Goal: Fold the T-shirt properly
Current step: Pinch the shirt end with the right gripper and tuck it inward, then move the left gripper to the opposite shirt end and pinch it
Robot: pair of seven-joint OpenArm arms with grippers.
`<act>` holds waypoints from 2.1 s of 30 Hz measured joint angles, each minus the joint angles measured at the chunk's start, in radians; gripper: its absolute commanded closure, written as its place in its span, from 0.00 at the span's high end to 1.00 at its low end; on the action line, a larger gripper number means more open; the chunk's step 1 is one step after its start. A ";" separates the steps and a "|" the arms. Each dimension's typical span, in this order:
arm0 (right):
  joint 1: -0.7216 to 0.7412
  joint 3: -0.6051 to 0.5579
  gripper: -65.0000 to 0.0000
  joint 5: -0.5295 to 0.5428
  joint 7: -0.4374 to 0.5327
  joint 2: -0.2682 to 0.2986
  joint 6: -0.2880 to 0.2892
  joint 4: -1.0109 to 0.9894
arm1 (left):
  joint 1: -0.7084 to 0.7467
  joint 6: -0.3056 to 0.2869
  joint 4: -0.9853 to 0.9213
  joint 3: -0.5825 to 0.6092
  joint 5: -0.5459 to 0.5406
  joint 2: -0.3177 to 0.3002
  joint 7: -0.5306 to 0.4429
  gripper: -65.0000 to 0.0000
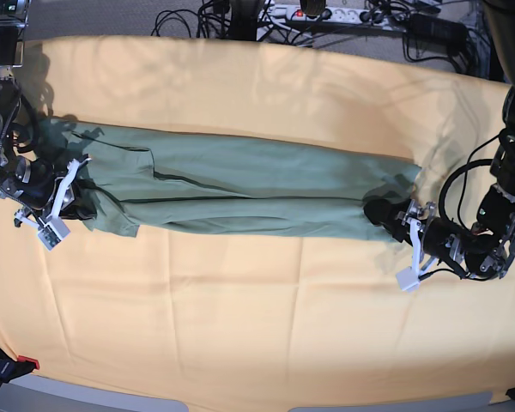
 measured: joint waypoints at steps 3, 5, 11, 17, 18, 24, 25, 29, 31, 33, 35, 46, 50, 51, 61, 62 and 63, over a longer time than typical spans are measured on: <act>0.000 0.000 0.00 0.014 -0.034 0.000 0.000 0.017 | 0.000 0.000 0.000 0.000 0.000 0.000 0.000 0.57; 0.000 0.000 0.00 0.062 -0.080 0.000 0.000 0.017 | 0.000 0.000 0.000 0.000 0.000 0.000 0.000 0.57; -0.002 0.000 0.00 0.159 -0.218 0.000 0.000 0.017 | 0.000 0.000 0.000 0.000 0.000 0.000 -0.001 0.57; -0.003 0.000 0.00 0.166 -0.317 0.004 0.000 0.017 | 0.000 0.000 0.000 0.000 0.003 0.000 -0.010 0.57; -0.003 0.000 0.00 0.166 -0.319 0.008 0.000 0.017 | 0.000 0.000 0.000 0.000 0.003 0.000 -0.011 0.57; -0.002 0.000 0.05 0.151 -0.357 0.042 0.000 0.017 | 0.000 0.000 0.000 0.000 0.003 0.000 -0.011 0.57; -0.003 0.000 0.17 0.150 -0.369 0.046 0.000 0.017 | 0.000 0.000 0.000 0.000 0.003 0.000 -0.011 0.57; -0.003 0.000 0.51 0.195 -0.407 0.080 0.000 0.018 | 0.000 0.000 0.000 0.000 0.003 0.000 -0.014 0.57; -0.003 0.000 0.51 0.209 -0.431 0.106 0.000 0.029 | 0.000 0.000 0.000 0.000 0.003 0.000 -0.014 0.57; -0.003 -0.001 0.51 0.216 -0.445 0.140 0.000 0.057 | 0.000 0.000 0.000 0.000 0.003 0.000 -0.014 0.57; -0.001 -0.001 0.51 0.253 -0.430 0.179 0.000 0.081 | 0.000 0.000 0.000 0.000 0.003 0.000 -0.015 0.57; -0.004 0.023 0.00 0.184 -0.244 0.109 -0.065 0.089 | 0.002 -0.004 -0.001 -0.227 0.019 0.003 -0.010 0.57; -0.011 0.023 0.00 0.200 -0.242 0.084 -0.065 0.089 | 0.000 -0.004 -0.001 -0.469 0.022 -0.003 -0.005 0.57; -0.019 0.023 0.00 0.200 -0.241 0.075 -0.064 0.089 | 0.000 -0.004 -0.002 -0.528 0.032 -0.006 -0.001 0.57; -0.135 0.024 0.00 -0.127 -0.069 -0.040 -0.173 0.088 | 0.000 0.057 -0.007 -0.853 0.109 -0.116 -0.002 0.57; -0.141 0.024 0.00 -0.152 -0.069 -0.053 -0.198 0.088 | 0.001 0.057 -0.007 -0.854 0.110 -0.126 0.002 0.57; -0.145 0.024 0.00 -0.167 -0.064 -0.065 -0.216 0.088 | 0.005 0.057 -0.007 -0.854 0.109 -0.137 0.002 0.57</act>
